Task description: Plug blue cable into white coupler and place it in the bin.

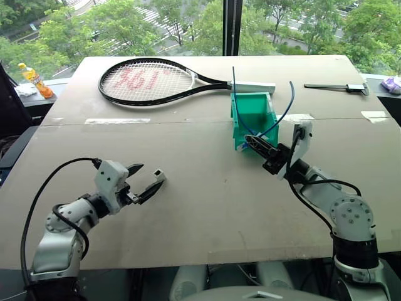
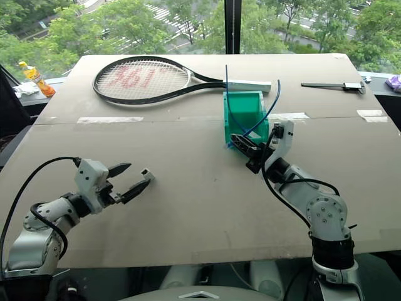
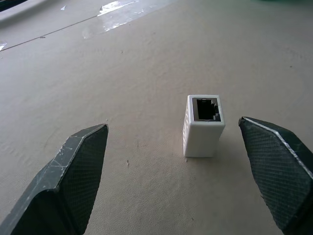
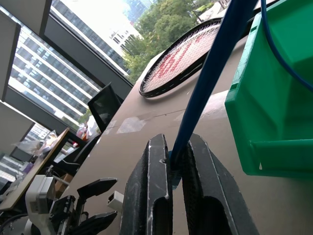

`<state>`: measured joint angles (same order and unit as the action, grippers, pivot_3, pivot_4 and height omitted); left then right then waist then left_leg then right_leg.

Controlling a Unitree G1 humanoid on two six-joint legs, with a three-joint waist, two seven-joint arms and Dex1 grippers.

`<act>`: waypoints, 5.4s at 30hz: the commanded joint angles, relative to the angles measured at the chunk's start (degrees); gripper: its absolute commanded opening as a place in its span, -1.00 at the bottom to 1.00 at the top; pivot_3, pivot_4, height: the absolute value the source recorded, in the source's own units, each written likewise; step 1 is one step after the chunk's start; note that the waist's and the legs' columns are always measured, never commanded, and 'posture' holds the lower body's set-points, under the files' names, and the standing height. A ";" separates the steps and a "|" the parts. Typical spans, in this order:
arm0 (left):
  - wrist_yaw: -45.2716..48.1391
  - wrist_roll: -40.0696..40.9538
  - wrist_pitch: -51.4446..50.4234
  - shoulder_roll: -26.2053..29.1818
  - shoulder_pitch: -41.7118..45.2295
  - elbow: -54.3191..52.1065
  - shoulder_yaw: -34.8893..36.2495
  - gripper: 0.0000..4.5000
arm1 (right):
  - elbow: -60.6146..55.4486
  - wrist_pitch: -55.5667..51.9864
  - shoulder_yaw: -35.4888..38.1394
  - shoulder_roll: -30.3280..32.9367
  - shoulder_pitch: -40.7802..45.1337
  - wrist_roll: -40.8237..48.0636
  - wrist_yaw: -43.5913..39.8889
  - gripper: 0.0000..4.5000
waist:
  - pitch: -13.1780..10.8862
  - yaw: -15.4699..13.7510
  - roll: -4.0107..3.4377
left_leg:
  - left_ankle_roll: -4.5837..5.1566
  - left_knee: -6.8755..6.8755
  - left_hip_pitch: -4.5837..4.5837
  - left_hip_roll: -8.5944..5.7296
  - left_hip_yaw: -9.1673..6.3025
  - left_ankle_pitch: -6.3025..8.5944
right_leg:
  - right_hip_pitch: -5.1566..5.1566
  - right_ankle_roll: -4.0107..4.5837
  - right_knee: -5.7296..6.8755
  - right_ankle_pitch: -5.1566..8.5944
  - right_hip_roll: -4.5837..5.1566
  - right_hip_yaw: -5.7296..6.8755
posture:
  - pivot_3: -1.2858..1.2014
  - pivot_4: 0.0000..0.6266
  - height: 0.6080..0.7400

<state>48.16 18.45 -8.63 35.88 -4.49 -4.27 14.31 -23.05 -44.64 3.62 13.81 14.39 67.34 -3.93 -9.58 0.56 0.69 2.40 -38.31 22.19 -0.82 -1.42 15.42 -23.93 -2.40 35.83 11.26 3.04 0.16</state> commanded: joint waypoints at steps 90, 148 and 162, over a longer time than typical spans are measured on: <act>19.76 -14.89 14.72 -12.97 40.03 30.51 -33.16 -0.83 | 34.46 26.60 -27.36 14.81 27.65 -58.99 -68.83 -1.00 | 0.03 -0.02 0.03 | -0.01 -0.22 0.10 -0.16 -0.14 -0.02 | 0.02 -0.23 0.13 -0.16 -0.07 0.13 | 0.03 -0.52 1.00; 18.63 -15.30 15.15 -13.66 40.32 31.21 -32.33 -0.83 | 31.94 21.60 -31.02 13.07 33.74 -66.03 -72.72 -1.00 | 0.04 -0.13 0.02 | -0.01 -0.21 -0.03 -0.18 -0.12 -0.02 | 0.11 -0.23 0.15 -0.16 -0.02 0.11 | 0.03 -0.52 1.00; 18.70 -15.28 15.72 -13.86 40.95 32.29 -32.16 -0.83 | 31.79 19.49 -28.28 13.13 34.97 -64.32 -71.76 -1.00 | 0.03 -0.18 0.02 | -0.01 -0.21 -0.03 -0.19 -0.12 -0.02 | 0.12 -0.23 0.15 -0.16 -0.01 0.11 | 0.03 -0.52 1.00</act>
<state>67.11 3.47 6.53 22.55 35.63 27.92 -18.36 8.33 -24.38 -24.43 26.65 48.82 3.27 -75.83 -9.54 0.37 0.71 2.40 -38.52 22.16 -1.01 -1.55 15.40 -23.81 -2.63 35.98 11.10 3.03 0.27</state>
